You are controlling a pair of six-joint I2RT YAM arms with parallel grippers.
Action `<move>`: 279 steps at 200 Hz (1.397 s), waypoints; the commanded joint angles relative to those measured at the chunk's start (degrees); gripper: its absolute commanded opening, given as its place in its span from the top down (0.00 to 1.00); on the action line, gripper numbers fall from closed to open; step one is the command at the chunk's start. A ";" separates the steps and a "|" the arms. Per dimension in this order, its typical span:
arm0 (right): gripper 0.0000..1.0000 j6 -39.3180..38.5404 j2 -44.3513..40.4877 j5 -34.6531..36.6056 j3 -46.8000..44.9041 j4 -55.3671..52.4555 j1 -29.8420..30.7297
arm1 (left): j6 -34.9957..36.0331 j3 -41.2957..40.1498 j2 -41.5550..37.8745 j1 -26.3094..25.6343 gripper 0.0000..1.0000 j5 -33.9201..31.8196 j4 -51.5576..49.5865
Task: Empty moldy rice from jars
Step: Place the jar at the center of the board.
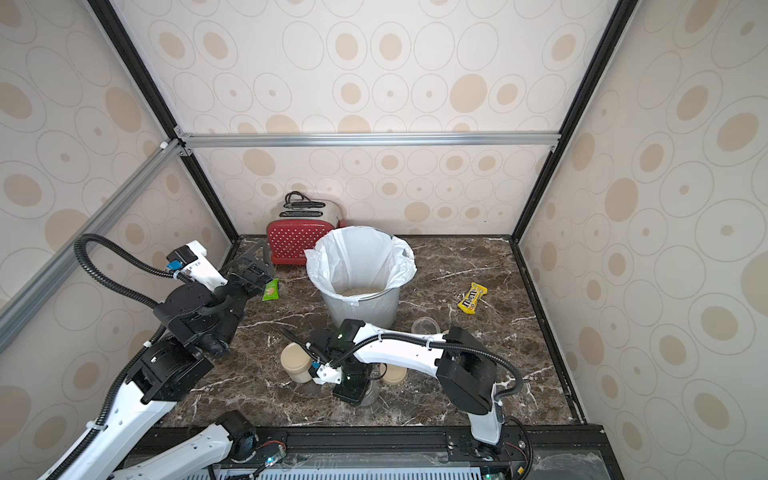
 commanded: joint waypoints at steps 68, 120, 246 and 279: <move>0.83 -0.35 -0.73 -0.21 -4.09 2.18 -2.00 | -1.21 -0.01 -0.76 0.27 0.01 -0.90 -0.77; 0.69 0.10 -0.82 2.12 -3.82 1.76 -2.17 | -1.30 -0.17 -0.45 0.27 0.01 -0.89 -0.80; 0.49 1.26 -5.88 6.34 2.93 -6.21 -1.77 | -1.26 -0.28 -0.80 0.29 0.01 -1.57 -0.89; 0.46 1.60 -8.12 5.45 5.85 -8.36 -0.92 | -1.08 -0.38 -1.00 0.28 0.01 -1.87 -0.96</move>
